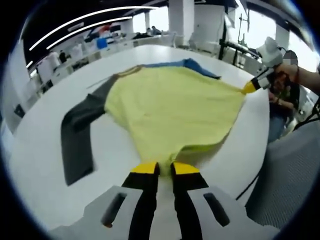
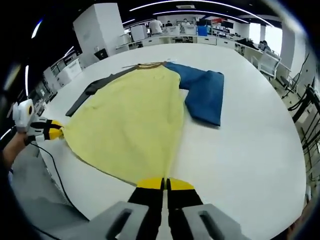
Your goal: Fold the garment on the visible template until the final outline fits inside the template.
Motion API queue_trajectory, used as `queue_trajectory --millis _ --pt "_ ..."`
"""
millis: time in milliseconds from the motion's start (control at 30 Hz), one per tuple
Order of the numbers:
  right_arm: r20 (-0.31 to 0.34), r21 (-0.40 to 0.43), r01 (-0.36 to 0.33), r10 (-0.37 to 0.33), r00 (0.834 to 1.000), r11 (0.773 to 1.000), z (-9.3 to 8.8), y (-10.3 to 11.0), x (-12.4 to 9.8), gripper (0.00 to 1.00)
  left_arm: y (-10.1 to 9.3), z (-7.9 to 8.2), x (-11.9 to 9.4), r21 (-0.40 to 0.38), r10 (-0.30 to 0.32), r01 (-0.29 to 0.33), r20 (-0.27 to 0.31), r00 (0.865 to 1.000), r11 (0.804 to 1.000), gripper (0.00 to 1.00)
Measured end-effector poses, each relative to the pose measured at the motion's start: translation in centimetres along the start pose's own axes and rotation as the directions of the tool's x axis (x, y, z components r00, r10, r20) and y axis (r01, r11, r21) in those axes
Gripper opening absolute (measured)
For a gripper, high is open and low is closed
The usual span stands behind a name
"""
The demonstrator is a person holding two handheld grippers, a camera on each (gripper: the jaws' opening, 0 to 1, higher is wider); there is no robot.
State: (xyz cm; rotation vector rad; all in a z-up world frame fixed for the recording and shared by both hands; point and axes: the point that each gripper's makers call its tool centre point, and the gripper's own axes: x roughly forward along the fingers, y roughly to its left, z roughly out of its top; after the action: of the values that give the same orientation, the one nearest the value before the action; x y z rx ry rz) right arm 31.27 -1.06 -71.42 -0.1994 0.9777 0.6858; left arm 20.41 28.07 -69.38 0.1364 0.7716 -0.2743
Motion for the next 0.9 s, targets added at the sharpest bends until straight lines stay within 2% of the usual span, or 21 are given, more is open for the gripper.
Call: queue_trajectory --millis 300,500,900 --pt "-0.023 0.004 -0.002 0.002 1.000 1.000 -0.4 -0.4 0.5 0.00 0.4 -0.6 -1.1 -0.038 0.013 -0.013 -0.001 1.000 0.999 0.11" --pt "-0.028 0.013 -0.005 0.005 1.000 1.000 -0.4 -0.6 0.6 0.00 0.9 -1.1 -1.4 -0.099 0.025 -0.025 0.002 1.000 0.995 0.11" --pt "-0.026 0.032 -0.004 0.004 1.000 0.999 -0.4 -0.9 0.5 0.00 0.5 -3.4 -0.8 -0.144 0.045 -0.054 -0.068 0.997 0.988 0.10"
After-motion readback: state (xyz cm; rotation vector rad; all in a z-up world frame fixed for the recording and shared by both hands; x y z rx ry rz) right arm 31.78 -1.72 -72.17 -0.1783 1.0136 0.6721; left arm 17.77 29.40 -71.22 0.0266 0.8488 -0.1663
